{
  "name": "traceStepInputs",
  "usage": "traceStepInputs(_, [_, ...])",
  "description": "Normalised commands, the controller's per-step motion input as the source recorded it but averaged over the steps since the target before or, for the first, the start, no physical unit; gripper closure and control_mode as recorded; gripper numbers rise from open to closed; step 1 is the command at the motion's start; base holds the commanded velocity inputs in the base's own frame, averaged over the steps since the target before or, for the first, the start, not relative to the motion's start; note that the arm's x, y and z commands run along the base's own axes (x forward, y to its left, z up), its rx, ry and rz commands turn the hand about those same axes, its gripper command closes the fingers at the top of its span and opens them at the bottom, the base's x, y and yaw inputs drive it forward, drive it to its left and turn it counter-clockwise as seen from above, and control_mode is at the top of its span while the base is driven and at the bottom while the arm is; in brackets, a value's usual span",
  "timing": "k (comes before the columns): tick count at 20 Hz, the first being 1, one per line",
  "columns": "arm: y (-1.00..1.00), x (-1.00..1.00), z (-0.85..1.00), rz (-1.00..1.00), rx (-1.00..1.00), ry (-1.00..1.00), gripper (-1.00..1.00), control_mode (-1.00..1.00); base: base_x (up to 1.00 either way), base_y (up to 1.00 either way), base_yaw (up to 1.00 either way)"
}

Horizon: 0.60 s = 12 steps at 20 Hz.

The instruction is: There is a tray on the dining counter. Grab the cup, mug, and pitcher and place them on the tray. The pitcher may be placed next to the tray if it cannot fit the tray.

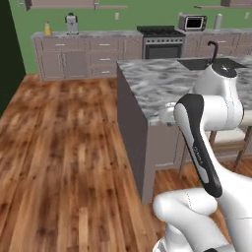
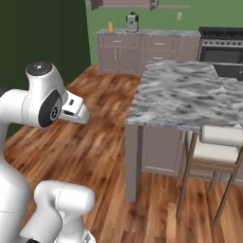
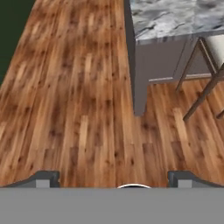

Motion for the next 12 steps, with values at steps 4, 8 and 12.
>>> traceStepInputs(4, [0.0, 0.0, 0.0, 0.0, 0.0, 0.0, -1.0, 1.0, 0.4, 1.0, 0.0])
traceStepInputs(8, [0.0, 0.0, 0.0, 0.0, 0.0, 0.0, -1.0, 1.0, 0.56, 1.0, 0.0])
traceStepInputs(12, [0.0, 0.0, 0.0, 0.0, 0.0, 0.0, -1.0, 1.0, 0.84, 1.0, 0.0])
